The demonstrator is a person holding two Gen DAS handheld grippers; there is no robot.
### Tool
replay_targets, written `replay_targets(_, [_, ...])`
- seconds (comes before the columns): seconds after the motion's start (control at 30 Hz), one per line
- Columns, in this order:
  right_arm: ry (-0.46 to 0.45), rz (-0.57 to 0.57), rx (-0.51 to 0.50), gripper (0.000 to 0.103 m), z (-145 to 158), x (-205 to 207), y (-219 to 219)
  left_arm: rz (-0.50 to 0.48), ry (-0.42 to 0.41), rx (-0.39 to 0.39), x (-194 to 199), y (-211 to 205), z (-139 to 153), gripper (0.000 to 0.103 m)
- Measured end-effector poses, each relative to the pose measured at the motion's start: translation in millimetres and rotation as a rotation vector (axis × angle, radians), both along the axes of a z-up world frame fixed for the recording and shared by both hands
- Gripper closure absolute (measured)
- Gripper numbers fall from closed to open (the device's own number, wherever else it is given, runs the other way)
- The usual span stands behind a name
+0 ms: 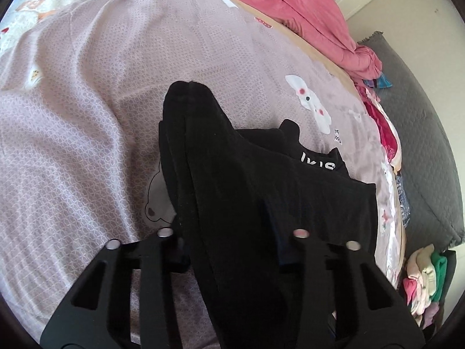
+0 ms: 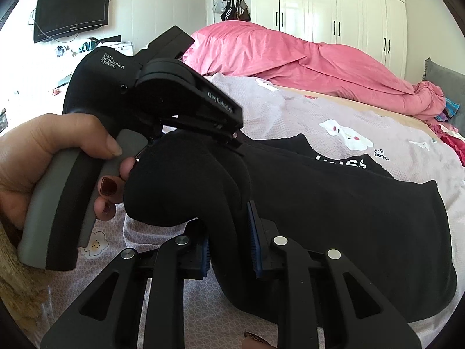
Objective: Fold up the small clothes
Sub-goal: 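Lift the gripped edge with both grippers and fold it over the shirt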
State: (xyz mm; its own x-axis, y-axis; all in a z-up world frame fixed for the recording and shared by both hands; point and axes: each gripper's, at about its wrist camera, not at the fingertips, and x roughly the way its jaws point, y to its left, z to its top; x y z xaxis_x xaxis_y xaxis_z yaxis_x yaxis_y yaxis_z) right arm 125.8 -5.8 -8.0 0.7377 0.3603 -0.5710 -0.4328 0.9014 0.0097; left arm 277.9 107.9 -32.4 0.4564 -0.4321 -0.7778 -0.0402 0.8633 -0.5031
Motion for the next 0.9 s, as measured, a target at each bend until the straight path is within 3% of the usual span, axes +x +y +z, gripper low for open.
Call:
replay_targets(0.23, [-0.006,-0.007,-0.003,0.083,3.1,-2.8,-2.7,-0.005,-0.022,-0.016,-6.8,1.8,8.0,0.086])
replay_targets(0.9, [-0.062,-0.094,0.076,0.086,42.0,-27.2,-46.9,-0.056,-0.138,0.069,-24.8,-54.7,74.9,0.086])
